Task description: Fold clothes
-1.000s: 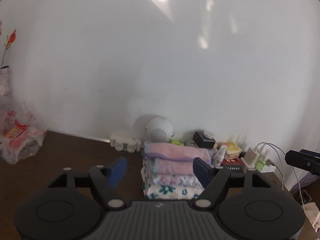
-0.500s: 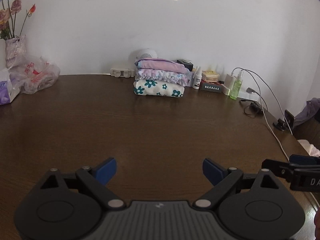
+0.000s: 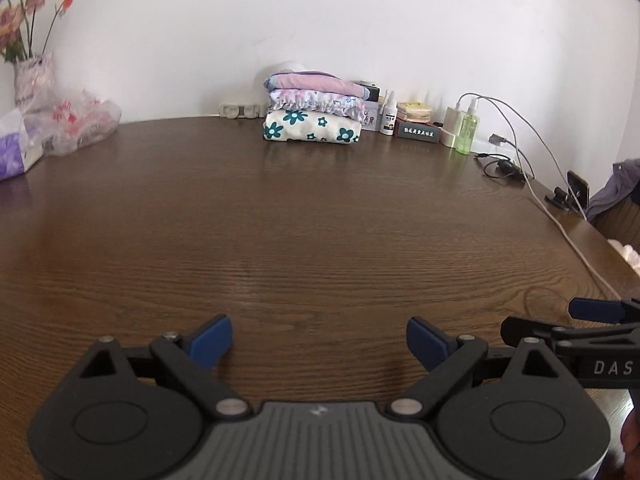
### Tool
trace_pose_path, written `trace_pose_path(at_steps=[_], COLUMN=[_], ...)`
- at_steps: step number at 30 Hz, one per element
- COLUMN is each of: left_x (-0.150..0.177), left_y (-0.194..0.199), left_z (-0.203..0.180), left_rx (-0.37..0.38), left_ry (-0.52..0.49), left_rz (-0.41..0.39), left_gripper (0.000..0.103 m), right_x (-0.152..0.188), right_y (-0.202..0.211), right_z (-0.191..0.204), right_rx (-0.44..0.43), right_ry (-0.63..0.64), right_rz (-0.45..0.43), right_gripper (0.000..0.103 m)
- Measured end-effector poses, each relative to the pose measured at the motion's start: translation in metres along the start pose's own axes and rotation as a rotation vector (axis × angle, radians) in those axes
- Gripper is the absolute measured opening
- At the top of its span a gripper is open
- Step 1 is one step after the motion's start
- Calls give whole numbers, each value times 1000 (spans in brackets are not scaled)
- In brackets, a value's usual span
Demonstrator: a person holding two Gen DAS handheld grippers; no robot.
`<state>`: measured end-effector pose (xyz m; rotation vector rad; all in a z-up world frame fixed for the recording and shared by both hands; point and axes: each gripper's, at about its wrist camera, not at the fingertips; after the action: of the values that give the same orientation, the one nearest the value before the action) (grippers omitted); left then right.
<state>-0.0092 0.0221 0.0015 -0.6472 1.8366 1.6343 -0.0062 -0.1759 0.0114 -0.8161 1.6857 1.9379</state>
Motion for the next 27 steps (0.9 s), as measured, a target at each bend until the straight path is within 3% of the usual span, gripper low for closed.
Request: trace_pose_path(at_steps=[5, 13, 27], left_x=[-1, 0, 0], left_y=[-4, -7, -7], left_z=[-5, -12, -13], left_rx=[-8, -86, -120], left_ry=[-28, -37, -4], left_rz=[16, 33, 33], left_gripper=[103, 103, 103], right_x=[0, -3, 1], right_y=[-6, -9, -5], right_z=[9, 6, 9], right_rx=[43, 51, 43], right_ry=[39, 44, 48], right_rz=[-5, 7, 8], right_gripper=[103, 102, 102])
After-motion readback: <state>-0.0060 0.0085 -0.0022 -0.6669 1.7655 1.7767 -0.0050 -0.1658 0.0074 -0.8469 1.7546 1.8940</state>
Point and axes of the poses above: each gripper's, at about its wrist camera, not at the fingertips, and y roughly against the way its jaws point, z to its left, x to its underside, and after that the axes turned 7 degrees about z, right-handed
